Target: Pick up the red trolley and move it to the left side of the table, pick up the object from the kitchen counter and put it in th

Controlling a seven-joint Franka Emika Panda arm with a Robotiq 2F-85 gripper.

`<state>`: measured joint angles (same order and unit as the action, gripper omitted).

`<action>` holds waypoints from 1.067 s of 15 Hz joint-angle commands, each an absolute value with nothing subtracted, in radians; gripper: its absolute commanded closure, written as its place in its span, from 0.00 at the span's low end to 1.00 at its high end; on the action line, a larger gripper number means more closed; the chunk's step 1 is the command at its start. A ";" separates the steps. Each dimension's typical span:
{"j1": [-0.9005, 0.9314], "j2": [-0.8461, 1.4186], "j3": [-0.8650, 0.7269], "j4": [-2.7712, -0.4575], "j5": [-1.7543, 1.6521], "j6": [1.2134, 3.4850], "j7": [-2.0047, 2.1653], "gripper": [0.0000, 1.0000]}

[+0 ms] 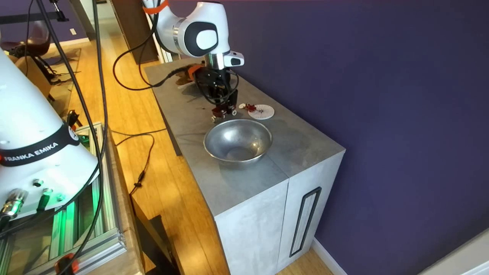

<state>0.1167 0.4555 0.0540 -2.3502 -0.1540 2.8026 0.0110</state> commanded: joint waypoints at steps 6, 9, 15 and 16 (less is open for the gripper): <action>0.099 0.327 0.124 -2.378 0.048 2.673 0.072 0.00; 0.152 0.264 0.096 -2.405 0.047 2.603 0.212 0.00; 0.169 0.280 0.086 -2.388 0.013 2.634 0.242 0.00; 0.169 0.280 0.084 -2.389 0.013 2.634 0.242 0.00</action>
<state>0.1676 0.2806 0.0854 -2.3896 0.0110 2.6369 0.2439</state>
